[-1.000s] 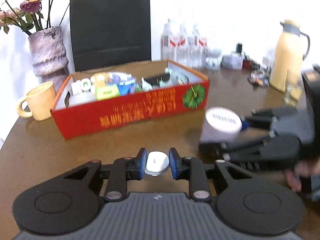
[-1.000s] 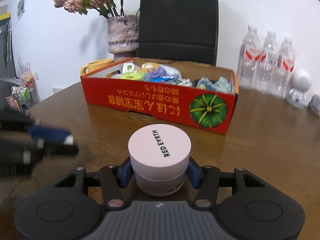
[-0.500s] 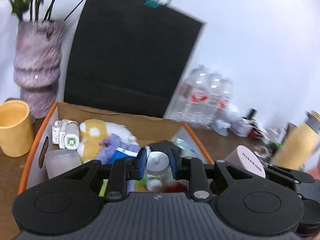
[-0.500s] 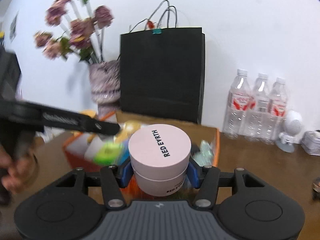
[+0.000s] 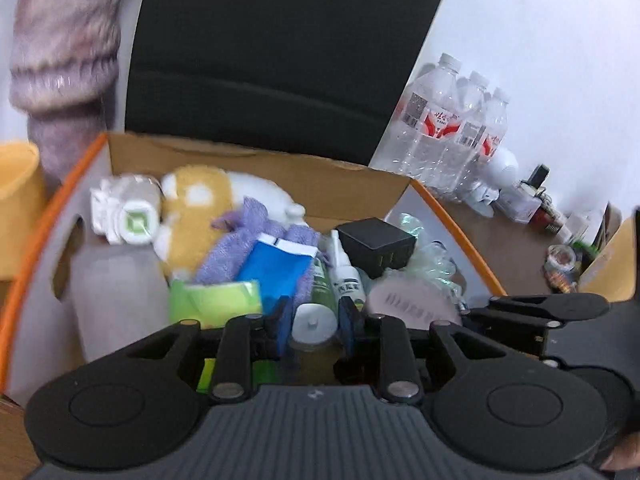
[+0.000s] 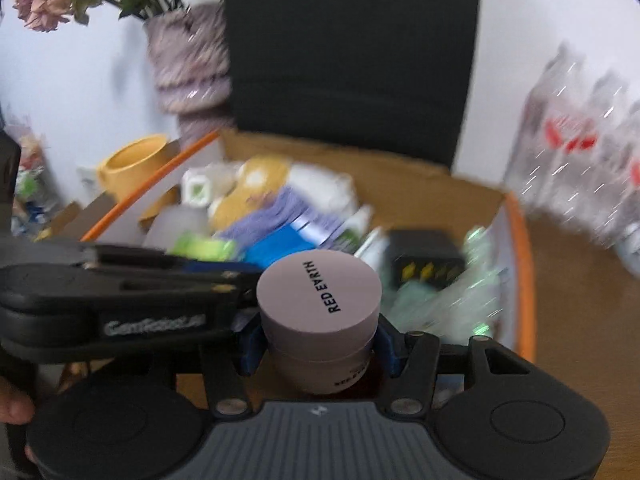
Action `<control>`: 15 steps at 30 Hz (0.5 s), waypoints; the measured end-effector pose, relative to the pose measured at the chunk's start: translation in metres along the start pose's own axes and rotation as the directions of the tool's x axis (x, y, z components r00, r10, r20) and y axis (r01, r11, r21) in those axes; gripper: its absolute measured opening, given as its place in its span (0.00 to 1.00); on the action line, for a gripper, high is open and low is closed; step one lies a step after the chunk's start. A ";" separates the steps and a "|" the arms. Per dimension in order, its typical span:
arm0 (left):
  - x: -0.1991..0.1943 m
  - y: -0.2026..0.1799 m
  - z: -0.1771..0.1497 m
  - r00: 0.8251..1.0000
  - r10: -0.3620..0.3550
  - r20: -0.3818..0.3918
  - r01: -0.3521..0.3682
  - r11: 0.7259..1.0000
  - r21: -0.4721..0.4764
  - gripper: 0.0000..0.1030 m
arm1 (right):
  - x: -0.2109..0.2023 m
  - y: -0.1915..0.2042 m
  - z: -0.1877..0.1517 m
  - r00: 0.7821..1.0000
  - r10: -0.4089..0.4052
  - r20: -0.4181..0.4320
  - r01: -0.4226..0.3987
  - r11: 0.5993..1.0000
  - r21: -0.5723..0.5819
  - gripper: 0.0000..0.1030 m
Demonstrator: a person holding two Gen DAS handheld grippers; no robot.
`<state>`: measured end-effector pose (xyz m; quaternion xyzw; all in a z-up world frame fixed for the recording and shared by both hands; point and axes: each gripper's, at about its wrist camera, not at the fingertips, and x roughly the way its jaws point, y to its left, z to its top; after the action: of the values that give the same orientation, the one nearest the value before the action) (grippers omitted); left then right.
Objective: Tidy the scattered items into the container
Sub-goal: 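Open both tools to release the white plug and pink jar into the box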
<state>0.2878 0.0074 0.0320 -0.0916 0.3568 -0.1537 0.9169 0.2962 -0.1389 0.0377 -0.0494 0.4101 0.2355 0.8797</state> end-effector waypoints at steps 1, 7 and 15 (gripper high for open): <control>-0.002 0.001 0.000 1.000 -0.006 0.001 0.006 1.000 -0.008 0.25 | 0.003 -0.002 -0.001 1.000 0.020 0.001 -0.020 1.000 0.020 0.54; -0.001 0.016 0.003 0.996 -0.074 -0.040 0.070 0.993 -0.095 0.95 | -0.008 -0.005 -0.002 0.999 0.040 0.023 -0.041 0.998 0.045 0.78; -0.016 0.013 0.017 0.993 0.066 -0.102 -0.075 0.993 -0.089 1.00 | -0.021 -0.029 0.009 0.995 -0.090 -0.032 0.094 0.981 0.169 0.97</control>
<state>0.2910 0.0262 0.0502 -0.1135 0.4116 -0.1087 0.8977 0.3047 -0.1701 0.0561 0.0041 0.4365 0.1583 0.8857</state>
